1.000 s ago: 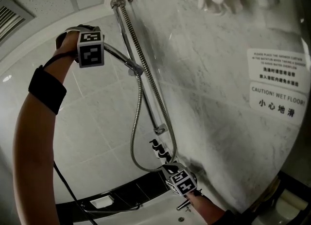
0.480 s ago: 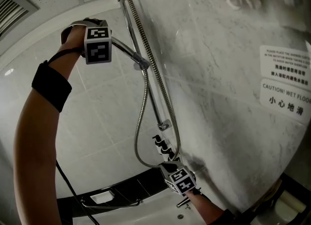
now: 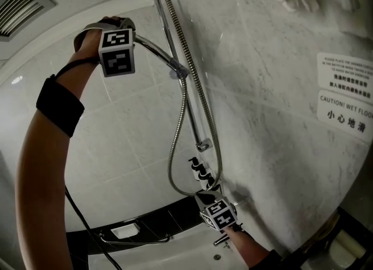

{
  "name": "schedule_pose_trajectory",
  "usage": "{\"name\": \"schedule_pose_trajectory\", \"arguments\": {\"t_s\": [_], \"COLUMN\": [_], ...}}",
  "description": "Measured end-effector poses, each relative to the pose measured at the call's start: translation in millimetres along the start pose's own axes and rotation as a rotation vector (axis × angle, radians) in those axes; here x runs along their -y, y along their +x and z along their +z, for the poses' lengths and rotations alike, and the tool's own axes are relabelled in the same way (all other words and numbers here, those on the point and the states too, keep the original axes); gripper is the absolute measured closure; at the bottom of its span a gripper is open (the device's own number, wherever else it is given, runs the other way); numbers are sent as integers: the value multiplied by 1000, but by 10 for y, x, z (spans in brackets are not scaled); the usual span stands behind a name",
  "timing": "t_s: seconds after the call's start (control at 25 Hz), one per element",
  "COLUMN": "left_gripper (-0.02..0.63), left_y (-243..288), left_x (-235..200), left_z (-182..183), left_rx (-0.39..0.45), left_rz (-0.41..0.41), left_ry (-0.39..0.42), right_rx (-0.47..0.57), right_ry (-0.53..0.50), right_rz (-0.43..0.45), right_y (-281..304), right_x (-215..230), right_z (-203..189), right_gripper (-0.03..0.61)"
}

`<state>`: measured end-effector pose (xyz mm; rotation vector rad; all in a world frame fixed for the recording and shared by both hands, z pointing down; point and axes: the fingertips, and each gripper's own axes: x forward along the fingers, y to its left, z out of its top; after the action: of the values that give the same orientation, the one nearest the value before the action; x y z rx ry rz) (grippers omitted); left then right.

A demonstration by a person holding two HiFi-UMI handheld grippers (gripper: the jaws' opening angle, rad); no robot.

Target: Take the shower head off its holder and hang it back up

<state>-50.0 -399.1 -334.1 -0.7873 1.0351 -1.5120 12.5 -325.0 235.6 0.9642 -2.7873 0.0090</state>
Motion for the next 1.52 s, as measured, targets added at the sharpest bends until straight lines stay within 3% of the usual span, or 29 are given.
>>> {"name": "schedule_pose_trajectory", "arguments": {"t_s": [0.2,0.44,0.52,0.64,0.72,0.84,0.96,1.2,1.52], "left_gripper": [423,427,467,595,614,614,613,613,613], "left_y": [-285,-678,-837,-1073,-1258,-1537,-1785,-2195,-2885], "left_x": [48,436,551,858,1198,1743,2321,3730,5493], "left_z": [-148,-593,-711,-930,-1023,-1181,-1390,-1595,-1440], "left_rx": [46,65,94,128,154,199,221,215,104], "left_rz": [20,26,47,69,39,-5,-24,-96,-150], "left_ry": [-73,-175,-237,-346,-427,-613,-851,-1288,-1639], "right_rx": [-7,-24,-26,-41,-62,-73,-71,-89,-96], "right_ry": [-4,-1,0,4,6,-3,-16,-18,-24], "right_rz": [16,45,39,42,54,63,79,115,152], "right_y": [36,84,117,158,142,150,208,185,192], "right_x": [-178,-436,-465,-563,-689,-832,-964,-1249,-1548], "right_z": [-30,-145,-171,-246,-337,-393,-408,-598,-721], "right_gripper": [559,558,558,558,558,558,558,558,558]}}
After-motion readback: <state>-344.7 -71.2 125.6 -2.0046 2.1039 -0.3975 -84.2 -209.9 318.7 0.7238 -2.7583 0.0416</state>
